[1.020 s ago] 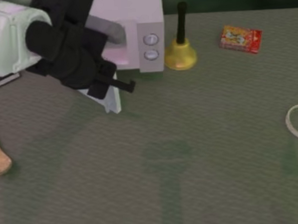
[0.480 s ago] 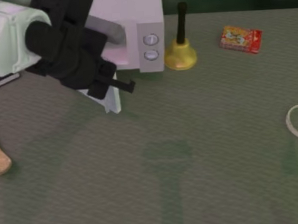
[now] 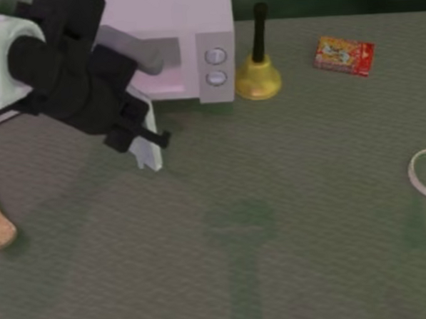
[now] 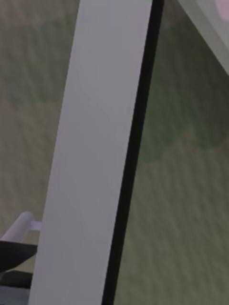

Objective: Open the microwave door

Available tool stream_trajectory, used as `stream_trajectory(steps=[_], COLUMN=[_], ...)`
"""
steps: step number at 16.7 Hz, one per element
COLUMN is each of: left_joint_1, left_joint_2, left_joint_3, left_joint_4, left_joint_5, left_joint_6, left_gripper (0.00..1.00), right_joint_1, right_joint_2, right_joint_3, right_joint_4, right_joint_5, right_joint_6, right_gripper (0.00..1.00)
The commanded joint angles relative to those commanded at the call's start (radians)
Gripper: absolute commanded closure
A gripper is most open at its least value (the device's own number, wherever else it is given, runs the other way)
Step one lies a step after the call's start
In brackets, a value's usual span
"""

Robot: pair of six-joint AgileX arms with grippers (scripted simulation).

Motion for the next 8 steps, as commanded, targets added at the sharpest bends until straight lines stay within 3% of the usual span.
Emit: stream_trajectory(steps=[8], left_joint_1=[0.002], left_joint_2=[-0.005], left_joint_3=[0.000], left_joint_4=[0.002], left_joint_5=[0.004], left_joint_6=[0.006], left_gripper=[1.00], right_joint_1=[0.000], right_joint_2=[0.000], right_joint_3=[0.000], right_joint_4=[0.000], right_joint_5=[0.000], right_joint_6=[0.000], right_gripper=[0.00])
